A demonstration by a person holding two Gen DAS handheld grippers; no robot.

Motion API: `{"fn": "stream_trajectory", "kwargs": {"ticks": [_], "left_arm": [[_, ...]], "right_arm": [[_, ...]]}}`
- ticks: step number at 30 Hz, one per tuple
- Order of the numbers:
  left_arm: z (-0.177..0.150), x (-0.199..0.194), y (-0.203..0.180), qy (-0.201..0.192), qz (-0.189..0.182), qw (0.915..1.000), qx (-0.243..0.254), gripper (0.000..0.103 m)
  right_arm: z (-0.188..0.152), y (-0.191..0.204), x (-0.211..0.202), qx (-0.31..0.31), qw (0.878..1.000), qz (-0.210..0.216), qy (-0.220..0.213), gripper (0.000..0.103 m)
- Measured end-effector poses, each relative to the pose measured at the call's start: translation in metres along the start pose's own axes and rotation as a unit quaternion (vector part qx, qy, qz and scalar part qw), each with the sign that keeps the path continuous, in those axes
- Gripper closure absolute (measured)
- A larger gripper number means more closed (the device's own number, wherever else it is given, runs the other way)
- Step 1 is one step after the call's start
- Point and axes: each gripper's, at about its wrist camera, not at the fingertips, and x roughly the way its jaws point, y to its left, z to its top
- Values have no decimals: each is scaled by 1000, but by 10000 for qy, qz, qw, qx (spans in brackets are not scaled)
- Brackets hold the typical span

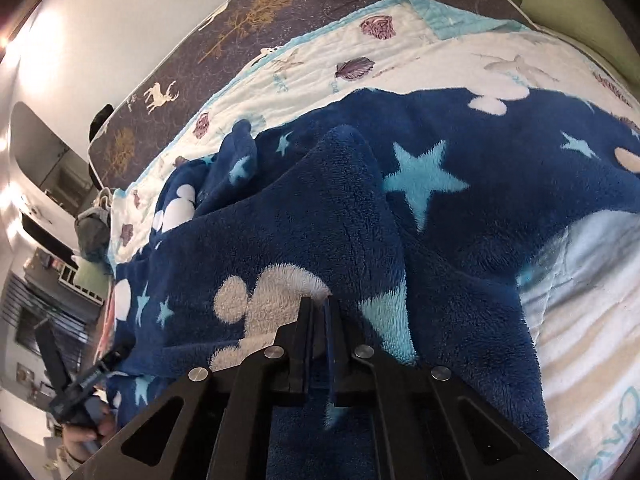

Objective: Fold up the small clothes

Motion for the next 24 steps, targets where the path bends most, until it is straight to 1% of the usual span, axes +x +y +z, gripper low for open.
{"fn": "stream_trajectory", "kwargs": {"ticks": [1, 2, 3, 5, 7, 9, 10, 11, 12, 13, 14, 15, 16, 17, 19, 20, 21, 22, 23, 24], "left_arm": [[-2, -10, -2, -114, -34, 9999, 26, 30], [-2, -17, -5, -244, -126, 9996, 66, 30], [0, -27, -9, -438, -269, 9986, 128, 30], [6, -47, -21, -851, -510, 9947, 264, 30], [21, -50, -39, -1045, -587, 9915, 506, 30], [36, -38, -55, -1016, -540, 9905, 753, 30], [41, -29, -60, -953, -448, 9912, 801, 30], [46, -14, -62, -815, -260, 9929, 822, 30], [49, 10, -61, -551, 97, 9952, 809, 30], [49, 30, -57, -306, 366, 9959, 774, 30], [45, 53, -47, 4, 447, 9967, 679, 27], [42, 55, -41, -81, 283, 9982, 526, 26], [42, 48, -36, -209, 150, 9988, 407, 26], [43, 42, -34, -250, 141, 9989, 376, 26], [40, 37, -34, -248, 272, 9982, 466, 26], [36, 29, -35, -290, 277, 9981, 473, 26], [32, 19, -38, -358, 125, 9982, 470, 26], [27, 8, -40, -445, -120, 9977, 495, 26], [19, -5, -44, -565, -414, 9959, 567, 26], [14, -12, -48, -657, -587, 9939, 657, 26]], "right_arm": [[0, 5, -6, -59, 10000, -27, -66, 98], [-1, 7, -11, -105, 9999, 3, -125, 95], [1, 12, -19, -188, 9995, 93, -232, 94], [7, 20, -27, -328, 9985, 209, -394, 94], [18, 27, -25, -441, 9981, 105, -418, 94], [36, 31, -15, -434, 9984, 109, -336, 93], [48, 28, -6, -287, 9991, 104, -310, 93], [53, 23, 0, -163, 9993, -30, -333, 93], [58, 17, 7, -128, 9990, -266, -331, 93], [60, 10, 24, -158, 9974, -673, -204, 93], [56, 2, 38, -149, 9977, -666, -40, 97], [53, -2, 42, -148, 9984, -523, -145, 98], [48, -3, 38, -186, 9983, -433, -350, 98], [47, -2, 35, -219, 9980, -460, -370, 97], [45, 4, 31, -371, 9971, -563, -340, 97], [43, 6, 24, -390, 9969, -597, -338, 96], [41, 8, 17, -321, 9975, -534, -345, 93], [38, 10, 9, -251, 9984, -377, -342, 91], [29, 15, -4, -264, 9992, 45, -309, 91], [21, 19, -14, -371, 9984, 344, -271, 91]]}}
